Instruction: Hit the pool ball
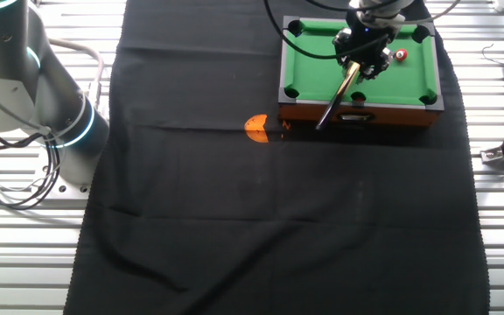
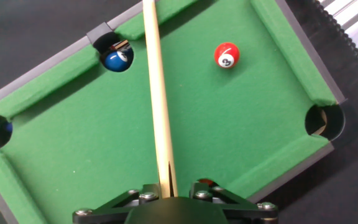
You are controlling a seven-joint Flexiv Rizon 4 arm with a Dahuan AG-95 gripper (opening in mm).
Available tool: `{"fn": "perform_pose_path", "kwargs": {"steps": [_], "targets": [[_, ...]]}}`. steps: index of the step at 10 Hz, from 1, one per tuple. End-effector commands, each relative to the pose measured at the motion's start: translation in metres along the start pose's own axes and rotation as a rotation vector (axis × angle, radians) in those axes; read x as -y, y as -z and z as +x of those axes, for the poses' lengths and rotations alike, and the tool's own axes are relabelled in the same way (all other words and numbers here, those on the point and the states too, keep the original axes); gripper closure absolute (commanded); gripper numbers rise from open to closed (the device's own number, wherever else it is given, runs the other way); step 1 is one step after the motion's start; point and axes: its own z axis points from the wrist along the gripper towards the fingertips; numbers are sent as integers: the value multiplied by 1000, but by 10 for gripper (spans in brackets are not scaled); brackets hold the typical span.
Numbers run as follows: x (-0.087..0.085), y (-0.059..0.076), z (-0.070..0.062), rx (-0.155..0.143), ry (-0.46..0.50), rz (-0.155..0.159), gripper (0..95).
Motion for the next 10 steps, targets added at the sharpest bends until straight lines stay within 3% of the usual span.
{"fn": "perform_pose_path", "kwargs": {"steps": [1,2,3,10], "targets": [[1,-1,-1,0,0,-1,760],[1,-1,-2,-1,0,-1,760],[1,-1,-2,0,-1,-1,570],[-3,-7,-7,0,-6,5,570]]}}
